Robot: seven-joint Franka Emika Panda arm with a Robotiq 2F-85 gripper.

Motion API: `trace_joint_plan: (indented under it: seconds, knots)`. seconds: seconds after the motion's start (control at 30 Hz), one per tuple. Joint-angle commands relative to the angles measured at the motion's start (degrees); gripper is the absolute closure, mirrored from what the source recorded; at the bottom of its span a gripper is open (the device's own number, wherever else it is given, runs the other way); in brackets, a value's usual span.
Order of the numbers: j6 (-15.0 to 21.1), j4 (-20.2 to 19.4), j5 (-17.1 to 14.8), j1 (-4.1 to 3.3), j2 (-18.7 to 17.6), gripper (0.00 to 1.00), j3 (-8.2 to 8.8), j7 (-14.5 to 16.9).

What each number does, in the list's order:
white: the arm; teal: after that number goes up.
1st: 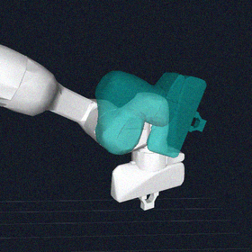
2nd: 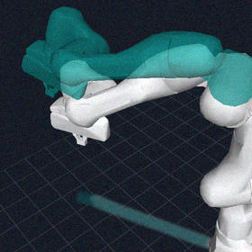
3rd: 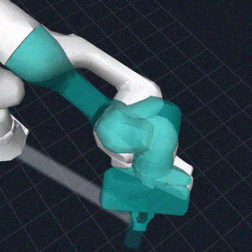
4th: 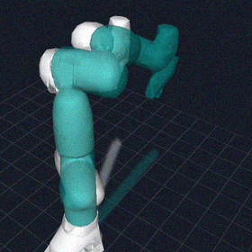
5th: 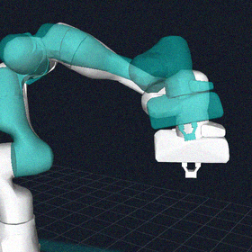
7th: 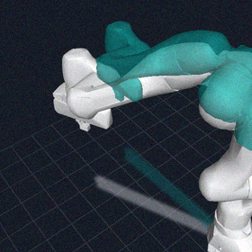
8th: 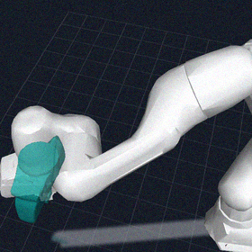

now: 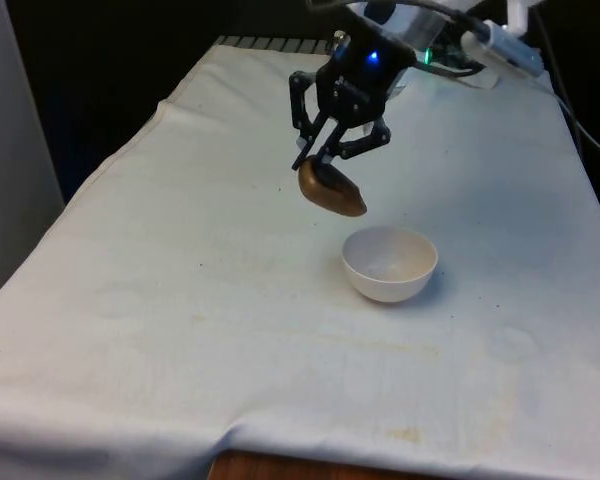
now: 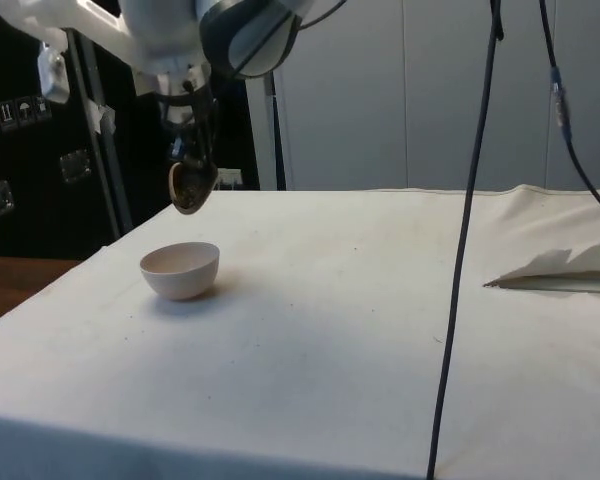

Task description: Pour the coffee beans from the cup into the bowl.

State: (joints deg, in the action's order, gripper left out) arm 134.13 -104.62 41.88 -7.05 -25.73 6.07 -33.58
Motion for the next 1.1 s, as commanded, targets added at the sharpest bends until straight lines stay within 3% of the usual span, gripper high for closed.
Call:
trace_joint_plan:
  seconds: [0.0, 0.1, 0.13, 0.17, 0.37, 0.4, 0.43, 0.67, 0.7, 0.77, 0.97, 1.0, 1.07]
  knots:
    - [0.1, -0.2, 1.4, -0.40, 0.1, 1.00, 0.11, -1.1]
    - [-0.1, -0.3, 3.1, -0.34, 0.1, 1.00, -0.40, -2.4]
    - [-0.2, -0.2, 2.5, 0.00, 0.0, 1.00, -0.69, -1.9]
    - [-0.2, -0.3, 3.7, -0.34, 0.1, 1.00, -0.57, -2.8]
    - [-1.0, -0.3, 7.1, -0.46, 0.1, 1.00, -1.43, -4.8]
    - [-0.7, -0.3, 6.6, 0.00, 0.0, 1.00, -1.72, -4.4]
    - [-1.4, -0.2, 8.1, -0.40, 0.1, 1.00, -1.78, -5.3]
    - [-2.6, -0.3, 11.5, -0.34, 0.2, 1.00, -2.86, -7.1]
    - [-2.6, -0.2, 11.2, 0.00, 0.0, 1.00, -3.15, -6.9]
    - [-3.1, -0.3, 12.9, -0.40, 0.2, 1.00, -3.27, -8.0]
    - [-4.4, -0.3, 16.0, -0.34, 0.2, 1.00, -4.35, -9.7]
    - [-4.4, -0.2, 15.4, 0.00, 0.0, 1.00, -4.53, -9.3]
    - [-4.8, -0.4, 16.9, -0.29, 0.2, 1.00, -4.70, -10.2]
